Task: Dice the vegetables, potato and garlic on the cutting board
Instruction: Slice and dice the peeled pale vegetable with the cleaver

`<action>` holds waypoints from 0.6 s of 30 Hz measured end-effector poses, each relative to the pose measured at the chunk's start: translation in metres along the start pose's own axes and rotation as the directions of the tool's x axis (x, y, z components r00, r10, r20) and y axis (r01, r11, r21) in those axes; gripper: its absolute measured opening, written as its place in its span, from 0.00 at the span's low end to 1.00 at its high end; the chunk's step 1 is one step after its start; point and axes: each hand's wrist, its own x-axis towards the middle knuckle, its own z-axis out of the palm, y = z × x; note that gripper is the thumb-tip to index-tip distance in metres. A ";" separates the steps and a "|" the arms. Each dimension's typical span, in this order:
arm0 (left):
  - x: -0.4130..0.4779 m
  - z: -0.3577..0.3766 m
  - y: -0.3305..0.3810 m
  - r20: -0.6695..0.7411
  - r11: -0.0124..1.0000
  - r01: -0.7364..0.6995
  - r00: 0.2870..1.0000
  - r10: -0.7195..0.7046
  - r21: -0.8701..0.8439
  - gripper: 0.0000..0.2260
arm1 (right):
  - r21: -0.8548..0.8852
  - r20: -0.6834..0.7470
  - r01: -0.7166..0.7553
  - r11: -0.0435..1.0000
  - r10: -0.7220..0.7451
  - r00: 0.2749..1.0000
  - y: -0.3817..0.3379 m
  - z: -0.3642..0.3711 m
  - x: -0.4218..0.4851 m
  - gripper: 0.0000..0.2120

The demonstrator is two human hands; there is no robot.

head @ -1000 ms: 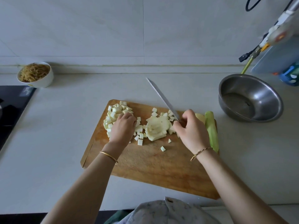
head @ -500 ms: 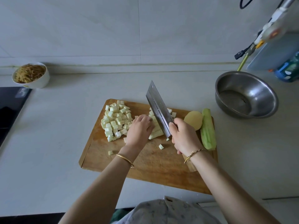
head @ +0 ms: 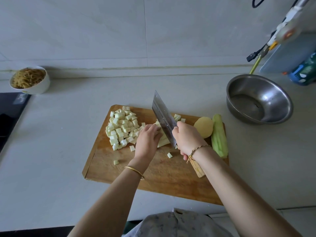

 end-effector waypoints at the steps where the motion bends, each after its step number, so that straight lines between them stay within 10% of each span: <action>1: 0.000 0.000 0.000 -0.005 1.000 0.001 1.000 -0.001 0.001 0.07 | -0.012 0.013 -0.003 1.000 0.003 1.000 -0.003 -0.001 0.002 0.10; 18: -0.006 0.006 0.002 -0.056 0.999 0.005 0.998 -0.007 -0.035 0.07 | -0.063 0.050 -0.031 0.998 0.034 0.998 0.010 0.025 0.009 0.15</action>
